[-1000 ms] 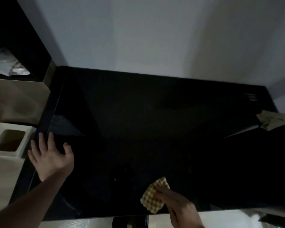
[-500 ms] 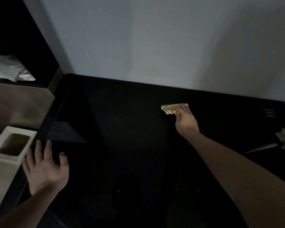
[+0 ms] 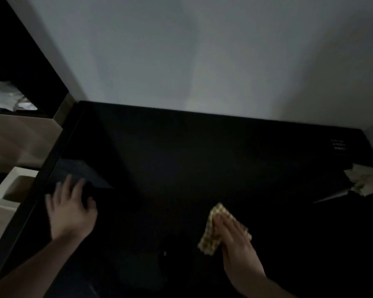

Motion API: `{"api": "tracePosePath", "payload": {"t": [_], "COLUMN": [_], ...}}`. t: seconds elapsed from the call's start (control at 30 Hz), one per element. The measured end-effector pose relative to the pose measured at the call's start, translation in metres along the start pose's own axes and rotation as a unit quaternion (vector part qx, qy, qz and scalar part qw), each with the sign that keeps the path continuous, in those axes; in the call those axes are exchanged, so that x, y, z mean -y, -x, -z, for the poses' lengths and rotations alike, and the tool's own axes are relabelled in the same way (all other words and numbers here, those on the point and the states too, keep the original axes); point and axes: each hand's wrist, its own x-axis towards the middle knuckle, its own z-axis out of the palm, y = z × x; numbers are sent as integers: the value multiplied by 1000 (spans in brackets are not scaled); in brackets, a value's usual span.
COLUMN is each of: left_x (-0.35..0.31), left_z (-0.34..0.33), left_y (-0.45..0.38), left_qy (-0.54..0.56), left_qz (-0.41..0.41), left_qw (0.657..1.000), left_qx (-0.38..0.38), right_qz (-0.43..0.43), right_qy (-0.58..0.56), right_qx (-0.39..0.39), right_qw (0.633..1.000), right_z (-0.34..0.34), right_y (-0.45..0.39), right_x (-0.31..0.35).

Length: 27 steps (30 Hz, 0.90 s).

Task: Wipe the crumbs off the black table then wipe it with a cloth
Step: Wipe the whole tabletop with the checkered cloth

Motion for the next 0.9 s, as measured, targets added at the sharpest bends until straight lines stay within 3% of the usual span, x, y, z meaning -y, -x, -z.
{"api": "tracePosePath", "payload": {"t": [0.13,0.3,0.43,0.57,0.73,0.9], "left_x": [-91,-191,-223,-226,-229,-230], "left_z": [-15,-43,-59,-65,-65,-66], "left_y": [28,48,58,59,60,58], "left_qy": [47,67,54,44,58,56], "left_qz": [-108,-141,-106,-88,-78,-71], "left_qw": [993,983,989,993,994,995], "left_qx": [23,93,88,62,54,49], "right_qz": [43,-114,-165,-99,-84,-121], "right_qy": [-13,-64,-101,-83,-11,76], "right_qx": [15,54,-110,-227,-185,-27], "right_qw": [999,990,975,965,979,989], "right_z": [6,73,114,138,136,110], "right_y": [38,-28,-122,-206,-277,-298], "right_x": [-4,-14,-49,-91,-116,-117]}}
